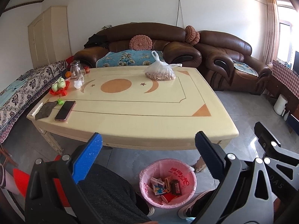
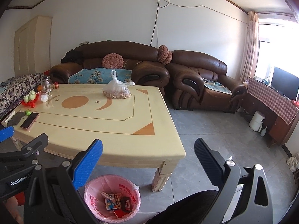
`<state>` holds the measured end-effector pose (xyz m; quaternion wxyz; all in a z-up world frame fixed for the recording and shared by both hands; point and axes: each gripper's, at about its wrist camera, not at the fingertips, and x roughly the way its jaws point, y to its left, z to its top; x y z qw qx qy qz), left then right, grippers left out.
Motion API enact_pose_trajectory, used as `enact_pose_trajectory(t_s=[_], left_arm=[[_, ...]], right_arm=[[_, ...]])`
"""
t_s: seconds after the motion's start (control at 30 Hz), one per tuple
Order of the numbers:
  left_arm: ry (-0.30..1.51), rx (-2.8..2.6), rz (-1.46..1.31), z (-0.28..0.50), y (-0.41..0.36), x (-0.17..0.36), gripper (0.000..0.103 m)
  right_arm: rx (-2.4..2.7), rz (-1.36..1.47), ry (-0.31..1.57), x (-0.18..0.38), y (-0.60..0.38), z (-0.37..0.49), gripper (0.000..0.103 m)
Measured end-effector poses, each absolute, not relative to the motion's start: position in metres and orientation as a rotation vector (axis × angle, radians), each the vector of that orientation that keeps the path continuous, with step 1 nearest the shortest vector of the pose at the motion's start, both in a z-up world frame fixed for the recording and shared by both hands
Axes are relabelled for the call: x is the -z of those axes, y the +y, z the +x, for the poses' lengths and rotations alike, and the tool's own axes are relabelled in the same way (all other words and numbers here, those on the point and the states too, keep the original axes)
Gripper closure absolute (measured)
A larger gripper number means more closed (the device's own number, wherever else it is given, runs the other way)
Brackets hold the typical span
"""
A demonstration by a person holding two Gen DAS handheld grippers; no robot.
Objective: Collect trash
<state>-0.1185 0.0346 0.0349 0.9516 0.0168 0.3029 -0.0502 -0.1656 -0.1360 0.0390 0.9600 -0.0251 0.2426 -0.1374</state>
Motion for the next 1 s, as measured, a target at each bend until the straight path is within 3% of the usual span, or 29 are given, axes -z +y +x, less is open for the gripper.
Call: enact_pose_trajectory(t_s=[1.0], left_arm=[[0.669, 0.103, 0.033, -0.1118, 0.0372, -0.0279, 0.006]], right_arm=[[0.265, -0.054, 0.488, -0.0384, -0.1323, -0.1608, 0.007]])
